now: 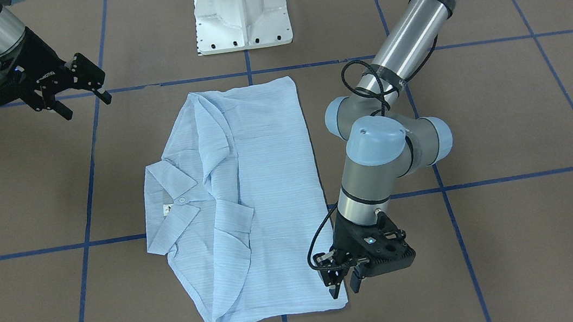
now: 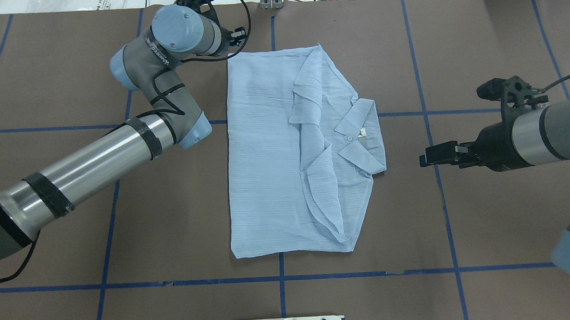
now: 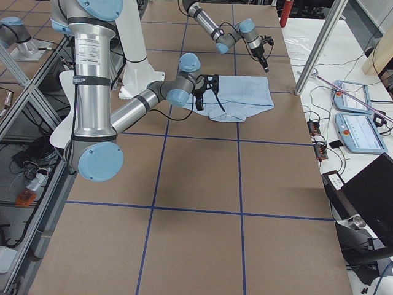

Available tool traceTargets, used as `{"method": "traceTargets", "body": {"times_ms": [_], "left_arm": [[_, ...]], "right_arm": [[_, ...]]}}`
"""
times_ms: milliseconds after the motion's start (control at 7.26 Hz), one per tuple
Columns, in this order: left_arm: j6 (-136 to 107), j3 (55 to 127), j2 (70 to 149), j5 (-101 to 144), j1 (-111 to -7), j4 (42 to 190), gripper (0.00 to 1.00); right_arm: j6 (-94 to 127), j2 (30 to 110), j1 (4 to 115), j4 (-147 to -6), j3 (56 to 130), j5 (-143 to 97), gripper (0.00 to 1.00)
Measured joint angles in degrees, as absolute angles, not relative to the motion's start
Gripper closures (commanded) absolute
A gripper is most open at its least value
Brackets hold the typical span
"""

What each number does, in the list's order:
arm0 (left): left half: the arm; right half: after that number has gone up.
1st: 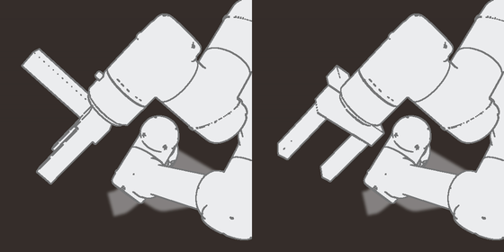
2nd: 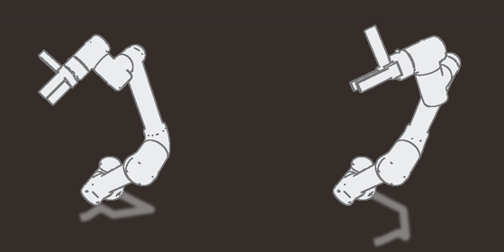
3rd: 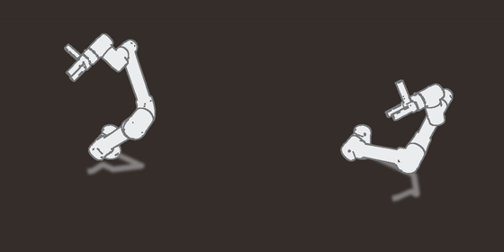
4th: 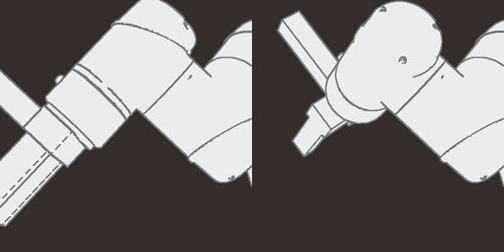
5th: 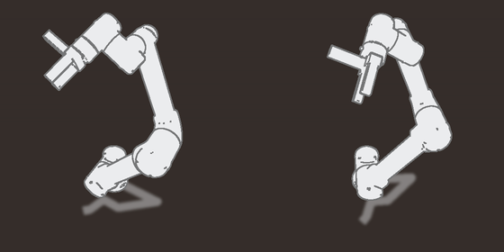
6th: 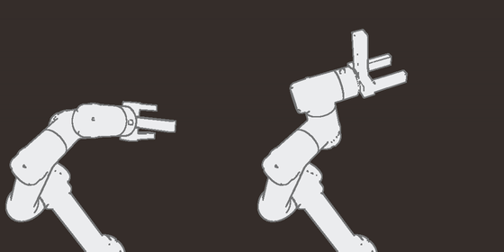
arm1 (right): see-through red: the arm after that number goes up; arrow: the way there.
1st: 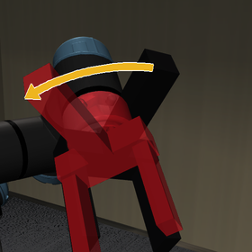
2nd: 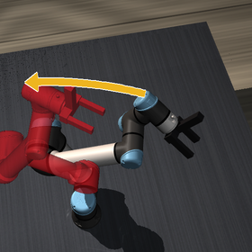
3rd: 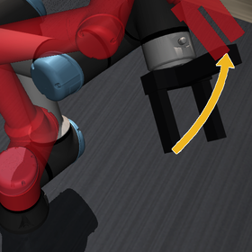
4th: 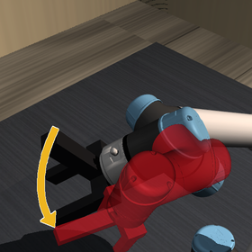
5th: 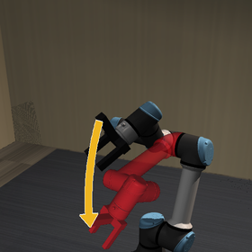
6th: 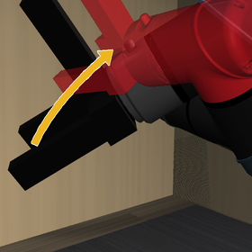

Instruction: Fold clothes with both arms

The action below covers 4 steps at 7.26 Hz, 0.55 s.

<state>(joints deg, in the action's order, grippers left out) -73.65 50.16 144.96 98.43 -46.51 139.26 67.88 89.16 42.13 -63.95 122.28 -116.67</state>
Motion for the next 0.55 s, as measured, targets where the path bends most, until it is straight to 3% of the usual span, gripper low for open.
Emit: {"method": "traceTargets", "body": {"times_ms": [275, 551], "left_arm": [[-71.98, 61.96, 136.48, 106.98, -48.96, 136.03, 0.00], [-69.71, 79.07, 126.50, 109.28, -49.31, 127.03, 0.00]], "right_arm": [[67.43, 83.09, 39.18, -69.00, 120.03, -111.90, 0.00], [66.69, 73.33, 31.26, -82.11, 118.74, -100.77, 0.00]]}}
